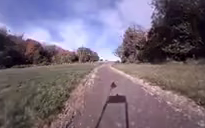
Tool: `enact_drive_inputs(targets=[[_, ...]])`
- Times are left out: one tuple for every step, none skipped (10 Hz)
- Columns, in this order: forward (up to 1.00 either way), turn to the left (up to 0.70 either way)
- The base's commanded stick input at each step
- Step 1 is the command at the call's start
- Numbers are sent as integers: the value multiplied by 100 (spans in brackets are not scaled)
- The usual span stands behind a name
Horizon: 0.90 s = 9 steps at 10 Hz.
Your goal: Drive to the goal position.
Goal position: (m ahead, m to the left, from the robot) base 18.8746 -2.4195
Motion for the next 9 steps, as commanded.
enact_drive_inputs(targets=[[70, 0], [70, 0], [70, 0], [70, 0], [70, 0], [70, 0], [70, 0], [70, 0], [70, 0]])
